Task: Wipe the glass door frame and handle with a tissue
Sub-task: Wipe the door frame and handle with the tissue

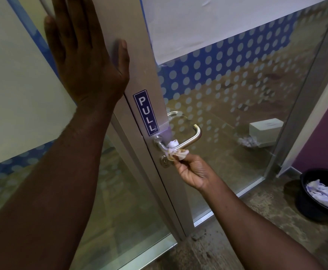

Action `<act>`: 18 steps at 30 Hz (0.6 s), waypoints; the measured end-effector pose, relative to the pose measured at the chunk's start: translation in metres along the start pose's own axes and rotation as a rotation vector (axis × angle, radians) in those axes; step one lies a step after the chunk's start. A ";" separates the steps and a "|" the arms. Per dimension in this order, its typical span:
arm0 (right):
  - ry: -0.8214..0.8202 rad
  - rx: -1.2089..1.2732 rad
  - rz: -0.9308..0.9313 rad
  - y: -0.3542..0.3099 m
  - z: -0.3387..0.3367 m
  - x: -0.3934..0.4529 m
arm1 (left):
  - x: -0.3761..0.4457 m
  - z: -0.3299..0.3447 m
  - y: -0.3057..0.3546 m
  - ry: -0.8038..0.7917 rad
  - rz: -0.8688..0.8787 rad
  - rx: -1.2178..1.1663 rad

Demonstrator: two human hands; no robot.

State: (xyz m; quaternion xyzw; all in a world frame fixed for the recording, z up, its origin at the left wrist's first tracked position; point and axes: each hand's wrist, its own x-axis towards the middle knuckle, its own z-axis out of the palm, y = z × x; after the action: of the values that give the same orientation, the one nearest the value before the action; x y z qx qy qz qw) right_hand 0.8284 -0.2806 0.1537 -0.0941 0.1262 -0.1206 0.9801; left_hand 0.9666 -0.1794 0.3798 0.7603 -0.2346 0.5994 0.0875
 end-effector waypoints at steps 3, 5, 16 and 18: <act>-0.018 0.006 -0.062 -0.025 -0.008 -0.003 | 0.000 -0.001 0.000 0.018 0.007 0.004; 0.020 0.006 -0.066 -0.042 -0.008 -0.003 | 0.000 -0.001 0.001 0.034 0.009 0.001; 0.079 -0.022 0.082 -0.020 0.003 -0.002 | 0.000 0.000 0.001 0.050 0.005 0.004; -0.007 0.103 0.102 -0.032 -0.001 -0.004 | -0.001 0.000 0.001 0.076 0.005 0.004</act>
State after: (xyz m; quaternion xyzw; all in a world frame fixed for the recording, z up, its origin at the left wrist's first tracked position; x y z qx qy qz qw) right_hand 0.8179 -0.3104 0.1599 -0.0374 0.1210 -0.0765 0.9890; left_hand 0.9662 -0.1802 0.3792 0.7366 -0.2320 0.6284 0.0934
